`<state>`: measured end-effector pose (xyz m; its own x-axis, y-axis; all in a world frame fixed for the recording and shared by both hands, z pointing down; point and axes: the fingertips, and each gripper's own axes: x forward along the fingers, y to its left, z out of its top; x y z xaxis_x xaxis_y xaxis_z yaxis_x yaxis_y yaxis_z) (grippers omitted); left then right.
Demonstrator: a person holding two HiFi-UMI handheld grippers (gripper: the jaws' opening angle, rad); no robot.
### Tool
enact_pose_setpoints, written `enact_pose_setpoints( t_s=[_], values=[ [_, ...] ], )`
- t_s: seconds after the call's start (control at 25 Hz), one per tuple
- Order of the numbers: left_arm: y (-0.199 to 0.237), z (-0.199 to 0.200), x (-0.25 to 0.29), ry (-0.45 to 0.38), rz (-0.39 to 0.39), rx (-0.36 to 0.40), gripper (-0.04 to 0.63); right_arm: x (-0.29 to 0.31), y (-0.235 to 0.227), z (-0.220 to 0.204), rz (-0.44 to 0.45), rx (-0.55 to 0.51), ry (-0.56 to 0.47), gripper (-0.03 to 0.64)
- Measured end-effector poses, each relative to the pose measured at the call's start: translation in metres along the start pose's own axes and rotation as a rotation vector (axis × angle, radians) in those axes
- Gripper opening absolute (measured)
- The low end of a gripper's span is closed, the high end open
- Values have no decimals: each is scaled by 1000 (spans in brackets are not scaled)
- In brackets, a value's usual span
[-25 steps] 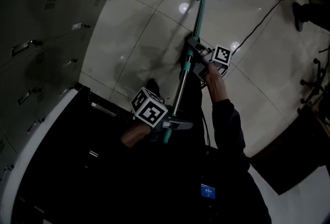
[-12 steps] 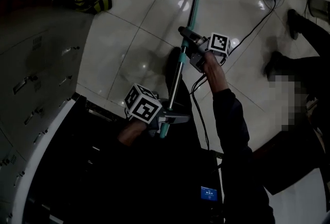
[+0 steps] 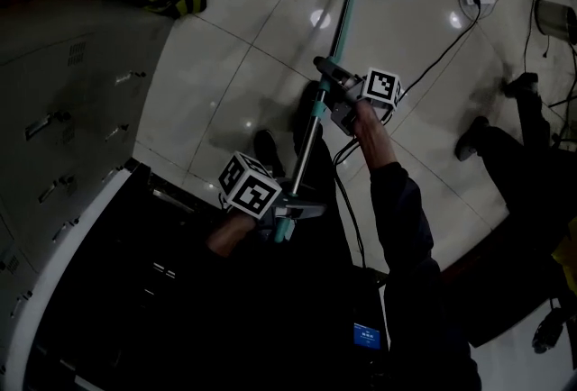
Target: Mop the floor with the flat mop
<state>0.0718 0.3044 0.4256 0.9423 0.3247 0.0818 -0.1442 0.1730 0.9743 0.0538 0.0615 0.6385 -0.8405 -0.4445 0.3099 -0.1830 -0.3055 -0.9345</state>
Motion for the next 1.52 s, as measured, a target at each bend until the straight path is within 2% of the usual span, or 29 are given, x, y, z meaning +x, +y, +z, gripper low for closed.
enact_pose_setpoints(
  t_s=[0.16, 0.52, 0.8, 0.96, 1.12, 1.36, 1.52],
  values=[
    [1, -61, -17, -24, -22, -7, 126, -1, -1, -66, 11, 20, -18, 216],
    [21, -198, -41, 5, -19, -7, 149, 1, -22, -208, 20, 45, -27, 215],
    [31, -237, -47, 29, -32, -19, 167, 2, -40, -252, -6, 94, -42, 213],
    [32, -226, -52, 37, -34, -16, 169, 6, -42, -243, -24, 105, -46, 210],
    [34, -199, -52, 51, -18, -1, 170, 10, -42, -213, -22, 108, -61, 210],
    [35, -126, -46, 80, 6, 30, 176, 19, -35, -134, -9, 90, -70, 210],
    [28, -56, -32, 81, 32, 44, 176, 15, -26, -58, 17, 86, -83, 210]
  ],
)
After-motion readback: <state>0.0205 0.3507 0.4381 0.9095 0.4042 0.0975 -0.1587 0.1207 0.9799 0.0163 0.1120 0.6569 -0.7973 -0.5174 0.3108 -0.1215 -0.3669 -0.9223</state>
